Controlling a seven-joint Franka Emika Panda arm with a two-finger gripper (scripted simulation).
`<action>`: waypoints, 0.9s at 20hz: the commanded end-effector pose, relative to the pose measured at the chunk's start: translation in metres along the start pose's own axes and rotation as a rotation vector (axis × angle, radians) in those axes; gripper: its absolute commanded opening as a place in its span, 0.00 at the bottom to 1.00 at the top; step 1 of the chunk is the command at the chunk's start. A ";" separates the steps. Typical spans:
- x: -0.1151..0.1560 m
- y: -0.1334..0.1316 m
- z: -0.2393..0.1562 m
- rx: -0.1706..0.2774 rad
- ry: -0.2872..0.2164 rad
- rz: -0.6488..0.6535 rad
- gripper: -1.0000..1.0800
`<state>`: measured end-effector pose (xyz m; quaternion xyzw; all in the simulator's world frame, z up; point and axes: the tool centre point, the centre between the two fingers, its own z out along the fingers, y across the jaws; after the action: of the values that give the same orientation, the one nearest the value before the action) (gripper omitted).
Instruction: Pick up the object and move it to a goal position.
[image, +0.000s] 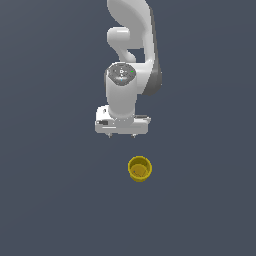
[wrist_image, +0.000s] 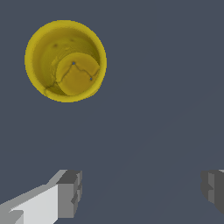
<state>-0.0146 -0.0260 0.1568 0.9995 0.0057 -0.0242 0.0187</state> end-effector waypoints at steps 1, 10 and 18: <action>0.000 0.000 0.000 0.000 0.000 0.000 0.62; -0.001 -0.001 0.001 -0.011 -0.010 -0.020 0.62; 0.001 -0.003 0.004 -0.010 -0.001 -0.065 0.62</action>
<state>-0.0143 -0.0234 0.1539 0.9989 0.0316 -0.0264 0.0234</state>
